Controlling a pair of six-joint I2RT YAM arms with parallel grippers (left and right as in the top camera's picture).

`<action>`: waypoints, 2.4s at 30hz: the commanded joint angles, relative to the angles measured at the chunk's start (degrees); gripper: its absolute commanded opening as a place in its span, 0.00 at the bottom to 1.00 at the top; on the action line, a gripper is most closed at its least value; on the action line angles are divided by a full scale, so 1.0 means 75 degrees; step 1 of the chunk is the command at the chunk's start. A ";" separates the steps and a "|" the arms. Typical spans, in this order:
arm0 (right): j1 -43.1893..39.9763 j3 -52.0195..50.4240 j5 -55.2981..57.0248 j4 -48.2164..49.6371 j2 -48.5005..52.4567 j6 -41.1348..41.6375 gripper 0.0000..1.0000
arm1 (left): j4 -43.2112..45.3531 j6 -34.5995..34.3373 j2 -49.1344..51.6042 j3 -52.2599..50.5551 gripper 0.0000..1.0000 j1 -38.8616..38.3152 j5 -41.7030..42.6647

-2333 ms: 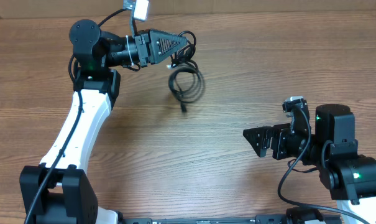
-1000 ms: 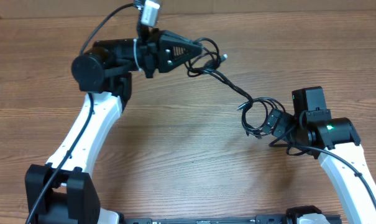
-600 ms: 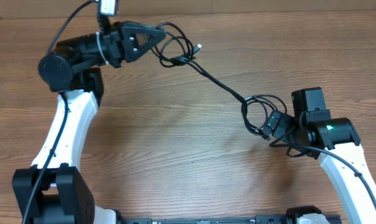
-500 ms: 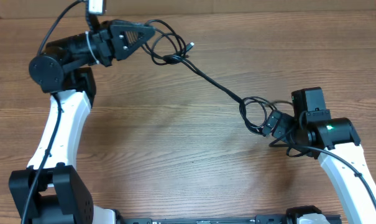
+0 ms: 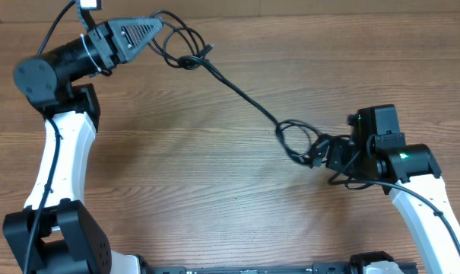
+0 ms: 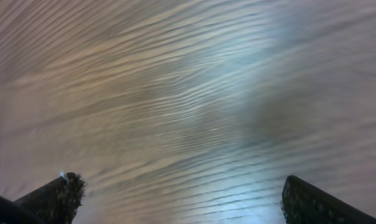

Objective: Untangle cables

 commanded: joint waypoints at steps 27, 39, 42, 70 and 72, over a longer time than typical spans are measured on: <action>-0.0055 0.0041 -0.3733 0.0632 0.0009 -0.2981 1.00 | -0.2562 0.2696 -0.0143 0.0122 0.05 -0.2719 -0.0370; -0.0055 0.0041 -0.3733 0.0632 0.0009 -0.2978 1.00 | -1.1747 0.7804 -0.0143 0.0122 1.00 -0.2725 -0.7379; -0.0055 0.0041 -0.3730 0.0632 0.0009 -0.2981 1.00 | -1.2400 0.7895 -0.0143 0.0122 1.00 -0.2719 -0.8294; -0.0055 0.0041 -0.3392 0.0624 0.0009 -0.2856 1.00 | -1.2453 1.3012 0.1918 0.0117 0.77 -0.4625 -0.7087; -0.0055 0.0041 -0.3392 0.0624 0.0009 -0.2859 1.00 | -1.2406 1.2931 0.2145 0.0117 0.76 -0.4625 -0.7093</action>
